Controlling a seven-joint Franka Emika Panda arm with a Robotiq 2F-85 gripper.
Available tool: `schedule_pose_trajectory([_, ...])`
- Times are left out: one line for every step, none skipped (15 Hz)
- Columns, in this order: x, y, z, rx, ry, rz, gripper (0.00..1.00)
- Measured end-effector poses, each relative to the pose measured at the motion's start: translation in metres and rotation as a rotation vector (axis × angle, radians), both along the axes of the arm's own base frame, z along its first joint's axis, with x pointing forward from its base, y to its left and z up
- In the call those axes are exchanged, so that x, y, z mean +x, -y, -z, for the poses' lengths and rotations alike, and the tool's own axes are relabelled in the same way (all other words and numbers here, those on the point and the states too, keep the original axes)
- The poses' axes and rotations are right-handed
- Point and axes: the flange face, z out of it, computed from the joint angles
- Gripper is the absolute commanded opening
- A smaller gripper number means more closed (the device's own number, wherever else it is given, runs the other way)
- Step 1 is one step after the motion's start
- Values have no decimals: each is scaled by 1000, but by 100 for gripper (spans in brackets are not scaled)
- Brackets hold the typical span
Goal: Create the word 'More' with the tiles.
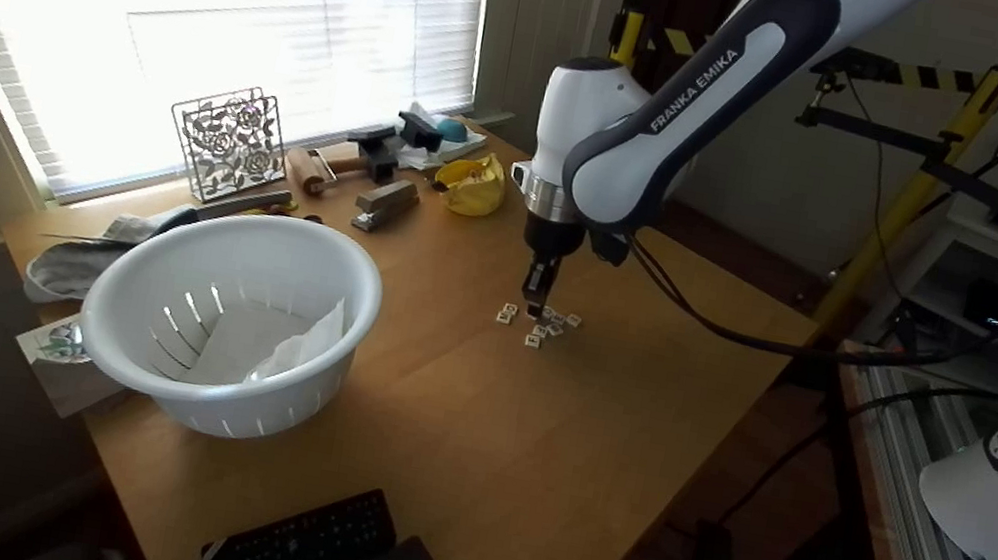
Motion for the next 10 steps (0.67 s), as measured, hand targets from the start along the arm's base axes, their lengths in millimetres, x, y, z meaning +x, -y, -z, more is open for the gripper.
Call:
schedule_pose_trajectory([1, 2, 0, -1, 2, 2, 0])
schedule_pose_trajectory([2, 3, 0, -1, 4, 4, 0])
schedule_pose_trajectory([3, 5, 0, -2, 6, 6, 0])
schedule_pose_trajectory([4, 6, 0, -3, 7, 9, 0])
schedule_pose_trajectory([5, 8, 0, -3, 9, 11, 0])
schedule_pose_trajectory([6, 9, 0, -3, 10, 13, 0])
schedule_pose_trajectory([7, 10, 0, -4, 12, 15, 0])
schedule_pose_trajectory([7, 11, 0, -4, 13, 15, 0])
schedule_pose_trajectory([8, 12, 0, -4, 14, 15, 0])
schedule_pose_trajectory([9, 12, 0, -4, 15, 14, 0])
